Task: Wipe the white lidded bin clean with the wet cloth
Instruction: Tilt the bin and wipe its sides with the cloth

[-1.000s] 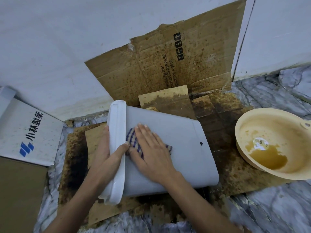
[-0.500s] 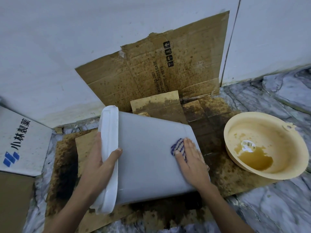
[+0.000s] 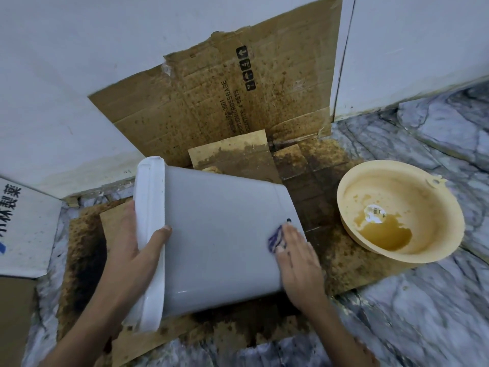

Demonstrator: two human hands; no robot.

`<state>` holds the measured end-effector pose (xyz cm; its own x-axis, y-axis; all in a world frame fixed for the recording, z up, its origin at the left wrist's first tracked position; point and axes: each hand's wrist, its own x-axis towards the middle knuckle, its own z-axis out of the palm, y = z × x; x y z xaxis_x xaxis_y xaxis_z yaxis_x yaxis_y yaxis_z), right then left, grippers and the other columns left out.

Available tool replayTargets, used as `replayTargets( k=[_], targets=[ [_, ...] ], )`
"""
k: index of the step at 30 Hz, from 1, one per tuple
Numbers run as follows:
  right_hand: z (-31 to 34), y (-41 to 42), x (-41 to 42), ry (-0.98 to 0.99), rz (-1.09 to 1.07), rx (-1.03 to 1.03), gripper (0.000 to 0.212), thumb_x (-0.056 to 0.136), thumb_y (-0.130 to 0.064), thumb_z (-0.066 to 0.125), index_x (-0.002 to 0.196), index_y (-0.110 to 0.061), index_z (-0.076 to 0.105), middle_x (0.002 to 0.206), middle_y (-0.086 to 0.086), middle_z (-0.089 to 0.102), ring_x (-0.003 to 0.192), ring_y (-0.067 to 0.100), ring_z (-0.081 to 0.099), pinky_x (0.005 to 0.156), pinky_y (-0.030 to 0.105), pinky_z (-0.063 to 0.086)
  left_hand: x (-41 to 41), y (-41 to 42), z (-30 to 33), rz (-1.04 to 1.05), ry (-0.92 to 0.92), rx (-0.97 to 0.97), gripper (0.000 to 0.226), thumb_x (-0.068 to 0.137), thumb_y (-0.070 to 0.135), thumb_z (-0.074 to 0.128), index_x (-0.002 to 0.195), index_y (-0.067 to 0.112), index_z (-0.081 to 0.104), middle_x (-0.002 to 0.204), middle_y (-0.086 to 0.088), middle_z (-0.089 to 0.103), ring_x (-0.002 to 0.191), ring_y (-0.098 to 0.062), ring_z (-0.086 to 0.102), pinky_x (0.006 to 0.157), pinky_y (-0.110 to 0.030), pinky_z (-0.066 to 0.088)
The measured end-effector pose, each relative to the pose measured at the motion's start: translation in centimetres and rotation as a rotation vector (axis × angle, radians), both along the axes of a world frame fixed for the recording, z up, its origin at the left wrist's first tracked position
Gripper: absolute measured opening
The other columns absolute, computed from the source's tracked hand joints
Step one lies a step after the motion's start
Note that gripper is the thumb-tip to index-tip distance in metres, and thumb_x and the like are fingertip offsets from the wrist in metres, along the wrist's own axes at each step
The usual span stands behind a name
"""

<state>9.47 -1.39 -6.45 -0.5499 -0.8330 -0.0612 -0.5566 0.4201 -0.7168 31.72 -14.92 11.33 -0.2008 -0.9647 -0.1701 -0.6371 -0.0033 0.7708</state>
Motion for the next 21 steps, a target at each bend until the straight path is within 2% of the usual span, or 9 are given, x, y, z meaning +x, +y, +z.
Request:
replayTargets(
  k=[3,6,8,10,13,15,16,18,21],
  targets=[
    [-0.9,-2.6,-2.5,-0.028,-0.025,0.104,0.065,0.098,-0.055,0.010,0.157,-0.030,0.012,0.164,-0.013,0.013,0.150,0.004,0.004,0.122,0.034,0.004,0.1,0.0,0.0,0.011,-0.010,-0.007,0.064,0.103,0.034,0.055,0.158,0.043,0.024,0.141,0.017,0.045,0.121,-0.014,0.048,0.094,-0.036,0.037],
    [0.2,-5.6,-2.5,-0.060,-0.040,0.183,0.058,0.104,-0.046,0.015,0.158,-0.027,0.002,0.165,-0.011,-0.002,0.151,0.005,-0.005,0.122,0.033,-0.003,0.2,-0.1,-0.2,0.030,-0.046,0.010,0.061,0.103,0.037,0.054,0.156,0.046,0.025,0.137,0.012,0.049,0.112,-0.019,0.053,0.082,-0.034,0.041],
    [2.0,-7.6,-0.5,-0.043,0.019,0.134,0.058,0.105,-0.043,0.017,0.158,-0.026,0.001,0.165,-0.011,-0.005,0.151,0.005,-0.007,0.122,0.032,-0.004,0.1,-0.2,-0.2,0.033,-0.059,0.011,0.061,0.103,0.037,0.054,0.155,0.046,0.025,0.134,0.010,0.050,0.108,-0.020,0.054,0.075,-0.032,0.040],
    [4.1,-8.9,2.2,-0.013,0.155,0.045,0.058,0.105,-0.043,0.017,0.158,-0.027,0.001,0.164,-0.013,-0.006,0.147,0.001,-0.011,0.122,0.032,-0.005,-0.1,-0.2,-0.3,0.039,-0.068,0.011,0.061,0.103,0.037,0.054,0.155,0.046,0.025,0.133,0.009,0.050,0.105,-0.020,0.055,0.073,-0.032,0.040],
    [6.9,-8.0,5.9,-0.006,0.354,-0.056,0.057,0.104,-0.045,0.019,0.158,-0.031,0.005,0.164,-0.016,-0.003,0.147,-0.003,-0.014,0.122,0.031,-0.007,0.0,-0.2,-0.2,0.051,-0.055,0.015,0.060,0.102,0.039,0.055,0.153,0.049,0.026,0.131,0.009,0.052,0.095,-0.007,0.058,0.068,-0.028,0.041],
    [7.0,-5.2,6.6,0.040,0.443,-0.097,0.054,0.104,-0.048,0.019,0.156,-0.037,0.011,0.164,-0.021,0.003,0.148,-0.005,-0.009,0.121,0.029,-0.007,0.2,-0.3,-0.2,0.050,-0.036,0.022,0.059,0.101,0.040,0.057,0.152,0.050,0.027,0.133,0.008,0.053,0.098,0.001,0.055,0.070,-0.028,0.043],
    [6.4,-3.8,6.1,0.056,0.440,-0.099,0.053,0.103,-0.049,0.018,0.156,-0.039,0.014,0.163,-0.023,0.006,0.148,-0.006,-0.007,0.121,0.029,-0.006,0.3,-0.3,-0.3,0.043,-0.034,0.024,0.060,0.101,0.040,0.057,0.152,0.050,0.028,0.135,0.010,0.052,0.100,-0.001,0.056,0.071,-0.028,0.043],
    [4.3,-2.2,3.7,0.064,0.345,-0.055,0.054,0.102,-0.052,0.016,0.155,-0.041,0.017,0.161,-0.026,0.006,0.148,-0.006,-0.004,0.122,0.031,-0.004,0.3,-0.2,-0.2,0.037,-0.034,0.027,0.062,0.101,0.039,0.057,0.154,0.049,0.026,0.137,0.015,0.049,0.107,-0.012,0.057,0.075,-0.028,0.042],
    [1.3,-2.7,-0.8,0.037,0.198,0.076,0.061,0.096,-0.056,0.007,0.155,-0.041,0.012,0.160,-0.027,0.000,0.148,-0.004,-0.005,0.123,0.036,-0.004,-0.2,-0.1,0.2,0.020,-0.051,0.011,0.065,0.102,0.037,0.057,0.157,0.045,0.023,0.138,0.017,0.044,0.116,-0.016,0.049,0.089,-0.035,0.038]
  ],
)
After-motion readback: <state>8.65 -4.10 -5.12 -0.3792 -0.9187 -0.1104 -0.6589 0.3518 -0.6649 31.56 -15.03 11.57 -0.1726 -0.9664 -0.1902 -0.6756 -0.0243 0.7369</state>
